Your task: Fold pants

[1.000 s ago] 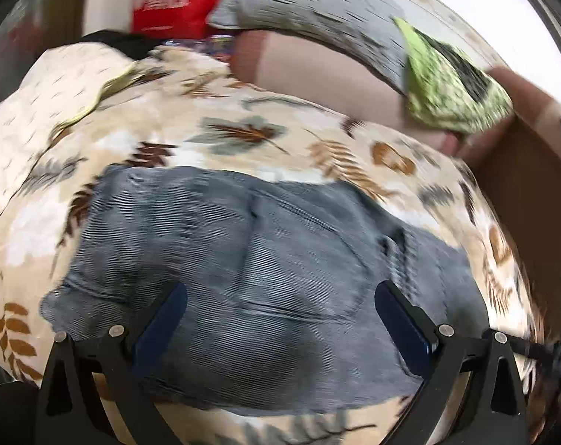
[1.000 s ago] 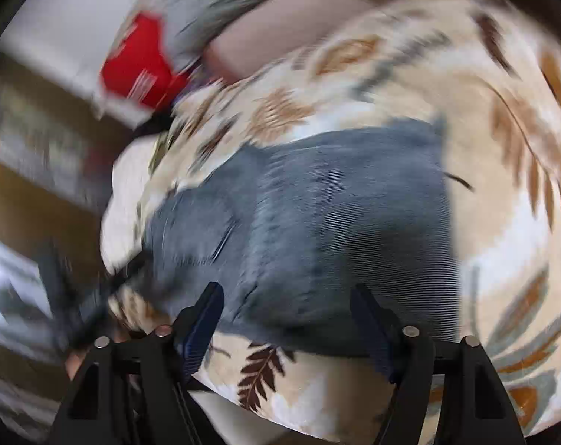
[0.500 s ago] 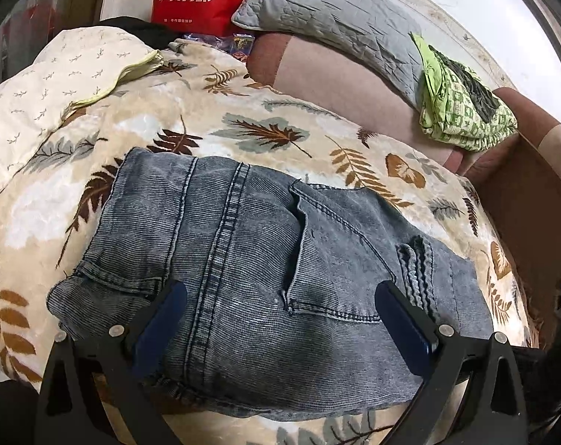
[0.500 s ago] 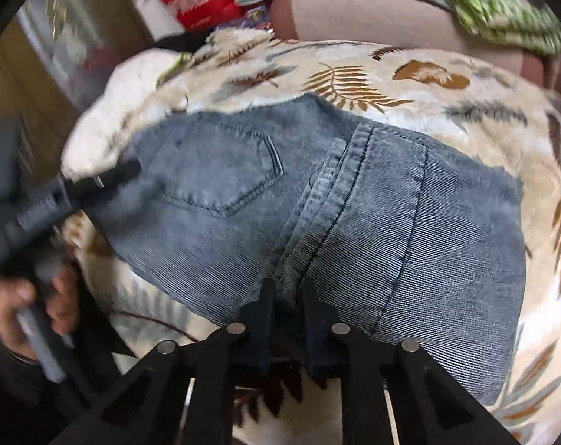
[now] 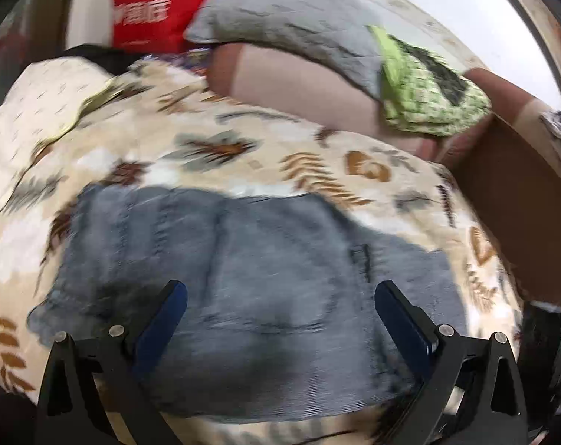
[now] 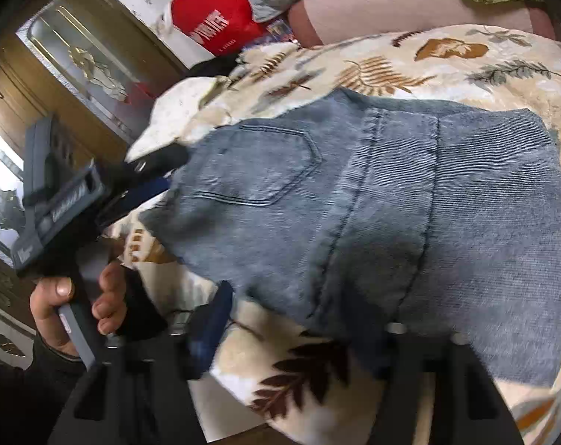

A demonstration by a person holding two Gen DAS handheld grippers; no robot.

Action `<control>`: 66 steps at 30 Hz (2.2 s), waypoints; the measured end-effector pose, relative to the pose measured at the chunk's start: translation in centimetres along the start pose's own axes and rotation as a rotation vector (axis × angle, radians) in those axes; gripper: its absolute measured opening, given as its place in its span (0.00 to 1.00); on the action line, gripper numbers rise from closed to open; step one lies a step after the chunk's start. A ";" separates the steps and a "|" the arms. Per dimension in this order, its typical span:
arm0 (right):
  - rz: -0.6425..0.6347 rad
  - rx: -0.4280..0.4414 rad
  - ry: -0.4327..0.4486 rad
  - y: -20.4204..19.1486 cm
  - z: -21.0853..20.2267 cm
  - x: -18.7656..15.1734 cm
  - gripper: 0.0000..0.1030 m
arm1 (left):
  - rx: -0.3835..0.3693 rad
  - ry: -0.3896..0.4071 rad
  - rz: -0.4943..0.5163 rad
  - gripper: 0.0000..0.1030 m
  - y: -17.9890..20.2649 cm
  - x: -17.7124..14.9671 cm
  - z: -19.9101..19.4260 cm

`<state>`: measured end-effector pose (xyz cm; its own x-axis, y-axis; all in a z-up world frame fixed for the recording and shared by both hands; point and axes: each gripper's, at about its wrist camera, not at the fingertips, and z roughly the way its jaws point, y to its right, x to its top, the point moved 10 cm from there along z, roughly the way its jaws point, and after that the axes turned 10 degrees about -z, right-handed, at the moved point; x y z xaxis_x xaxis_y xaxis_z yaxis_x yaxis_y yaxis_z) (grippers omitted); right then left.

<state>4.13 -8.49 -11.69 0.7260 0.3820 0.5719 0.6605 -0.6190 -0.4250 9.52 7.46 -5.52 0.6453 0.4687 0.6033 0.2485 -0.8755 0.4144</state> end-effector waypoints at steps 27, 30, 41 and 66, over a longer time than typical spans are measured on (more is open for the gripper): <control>0.597 0.065 0.125 11.1 -8.2 -2.2 0.66 | 0.038 -0.197 0.333 0.98 8.3 -8.7 6.2; 0.542 0.057 0.161 11.3 -9.2 1.6 0.66 | 0.095 -0.243 0.396 0.98 7.8 -10.1 7.7; 0.602 0.061 0.082 20.9 -0.3 8.2 0.66 | 0.055 -0.198 0.385 0.99 7.3 -10.5 7.8; 0.659 0.138 0.133 11.7 -4.8 -3.6 0.71 | 0.092 -0.233 0.347 1.00 6.1 -10.7 6.6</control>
<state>8.35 -20.36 -15.32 0.9608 -0.1375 0.2408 0.1137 -0.5967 -0.7944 8.87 -3.67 -13.95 0.8452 0.1147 0.5221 0.0444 -0.9884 0.1453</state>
